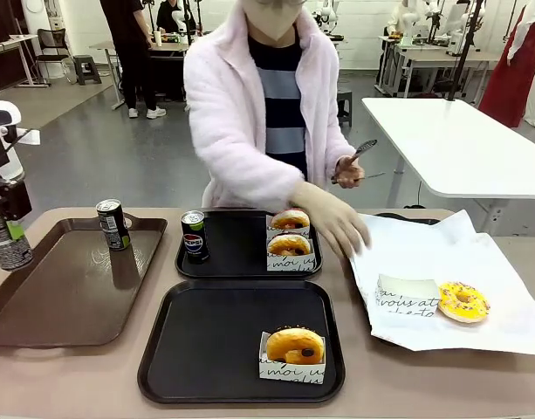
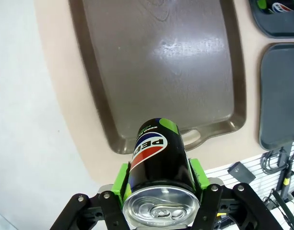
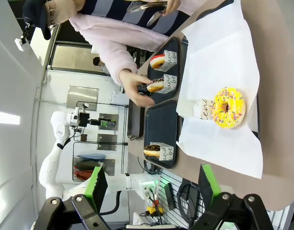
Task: Set up donuts and drinks on trays.
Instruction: Pick up one Pepsi coke from the Handle tray and place it on the Flat Tray without a Pepsi coke.
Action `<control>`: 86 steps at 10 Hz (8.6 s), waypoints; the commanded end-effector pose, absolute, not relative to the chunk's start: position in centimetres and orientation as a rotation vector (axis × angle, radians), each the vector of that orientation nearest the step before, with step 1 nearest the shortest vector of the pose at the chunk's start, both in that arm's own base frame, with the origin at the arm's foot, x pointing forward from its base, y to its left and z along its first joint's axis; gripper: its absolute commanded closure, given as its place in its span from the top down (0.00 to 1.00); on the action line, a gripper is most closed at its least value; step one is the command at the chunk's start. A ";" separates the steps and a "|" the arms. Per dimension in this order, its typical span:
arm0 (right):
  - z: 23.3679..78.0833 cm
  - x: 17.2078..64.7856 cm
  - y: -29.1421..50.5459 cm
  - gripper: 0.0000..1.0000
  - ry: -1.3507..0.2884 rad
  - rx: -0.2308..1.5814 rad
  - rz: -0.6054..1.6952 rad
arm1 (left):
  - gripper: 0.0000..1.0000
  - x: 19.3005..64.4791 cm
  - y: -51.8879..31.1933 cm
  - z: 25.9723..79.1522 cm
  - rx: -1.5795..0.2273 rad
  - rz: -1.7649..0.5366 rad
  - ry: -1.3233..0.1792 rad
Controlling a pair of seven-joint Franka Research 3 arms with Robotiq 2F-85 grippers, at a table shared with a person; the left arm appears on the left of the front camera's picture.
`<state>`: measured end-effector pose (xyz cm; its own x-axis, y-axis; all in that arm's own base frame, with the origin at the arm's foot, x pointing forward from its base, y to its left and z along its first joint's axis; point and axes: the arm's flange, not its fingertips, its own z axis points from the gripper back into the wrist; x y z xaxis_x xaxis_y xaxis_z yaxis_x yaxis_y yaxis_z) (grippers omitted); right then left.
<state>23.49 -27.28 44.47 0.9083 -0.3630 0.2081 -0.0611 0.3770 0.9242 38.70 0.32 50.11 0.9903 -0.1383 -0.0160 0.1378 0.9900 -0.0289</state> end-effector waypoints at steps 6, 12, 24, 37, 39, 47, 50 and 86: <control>44.4 23.5 -27.4 1.00 -0.430 1.192 -0.185 | 0.59 34.2 -10.2 49.4 -0.268 -0.369 -0.093; 44.4 23.5 -27.4 1.00 -0.430 1.192 -0.185 | 0.59 32.2 -11.5 49.8 -0.228 -0.384 -0.111; 44.4 23.5 -27.4 1.00 -0.430 1.192 -0.185 | 0.59 35.9 -25.0 46.6 -0.171 -0.484 0.001; 44.4 23.5 -27.4 1.00 -0.430 1.192 -0.185 | 0.59 28.4 -22.8 45.4 -0.041 -0.672 0.049; 44.4 23.5 -27.4 1.00 -0.430 1.192 -0.185 | 0.59 28.8 -23.2 45.0 -0.040 -0.652 0.029; 44.4 23.5 -27.4 1.00 -0.430 1.192 -0.185 | 0.59 35.9 -29.3 37.7 -0.027 -0.570 -0.041; 44.4 23.5 -27.4 1.00 -0.430 1.192 -0.185 | 1.00 36.1 -29.5 37.1 -0.016 -0.563 -0.026; 44.4 23.5 -27.4 1.00 -0.430 1.192 -0.185 | 1.00 33.4 18.7 42.1 -1.230 0.118 -0.229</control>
<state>23.45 -27.33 44.44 0.9080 -0.3642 0.2071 -0.0598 0.3766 0.9244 30.70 17.07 42.47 0.9691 0.2003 0.1438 0.0606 0.3721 -0.9262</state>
